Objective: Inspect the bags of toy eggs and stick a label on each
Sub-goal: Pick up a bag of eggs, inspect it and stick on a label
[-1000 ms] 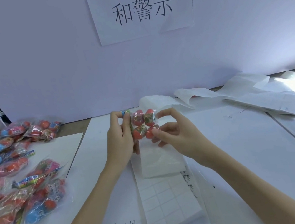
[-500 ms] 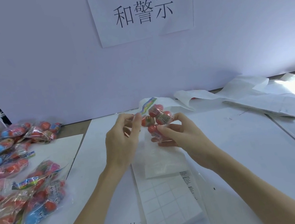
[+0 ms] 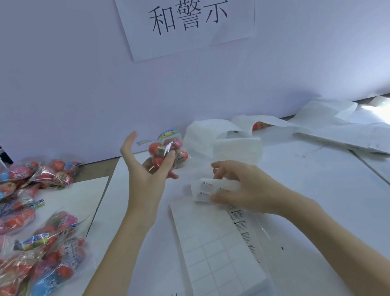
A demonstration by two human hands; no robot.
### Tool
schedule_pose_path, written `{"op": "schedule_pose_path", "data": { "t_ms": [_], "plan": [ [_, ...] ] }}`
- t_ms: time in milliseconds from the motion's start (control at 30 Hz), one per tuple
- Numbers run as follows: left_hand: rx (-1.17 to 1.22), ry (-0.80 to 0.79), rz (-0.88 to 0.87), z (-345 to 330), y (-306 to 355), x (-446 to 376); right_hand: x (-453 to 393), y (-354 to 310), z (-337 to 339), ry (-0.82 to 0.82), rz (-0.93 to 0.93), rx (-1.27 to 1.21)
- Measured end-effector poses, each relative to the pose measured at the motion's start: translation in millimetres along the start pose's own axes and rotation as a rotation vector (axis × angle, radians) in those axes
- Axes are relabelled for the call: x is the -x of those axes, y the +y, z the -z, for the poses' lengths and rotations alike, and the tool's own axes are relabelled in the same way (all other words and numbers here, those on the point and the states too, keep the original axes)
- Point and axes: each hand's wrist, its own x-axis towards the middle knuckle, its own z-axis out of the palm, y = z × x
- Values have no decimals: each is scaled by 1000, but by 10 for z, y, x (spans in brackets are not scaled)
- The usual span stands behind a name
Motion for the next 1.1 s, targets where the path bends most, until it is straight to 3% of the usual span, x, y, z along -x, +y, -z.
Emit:
{"op": "schedule_pose_path", "data": {
  "t_ms": [133, 367, 567, 867, 1100],
  "plan": [
    [-296, -93, -194, -39, -29, 40, -27, 16, 14, 112, 43, -13],
    [-442, -343, -103, -165, 5, 235, -11, 7, 18, 191, 129, -88],
    [-512, -270, -67, -182, -11, 205, -10, 15, -8, 273, 222, -25],
    [-476, -254, -34, -176, -144, 167, -13, 4, -109, 380, 442, 336],
    [-401, -346, 86, -160, -133, 155, -26, 11, -165, 374, 345, 216]
  ]
}}
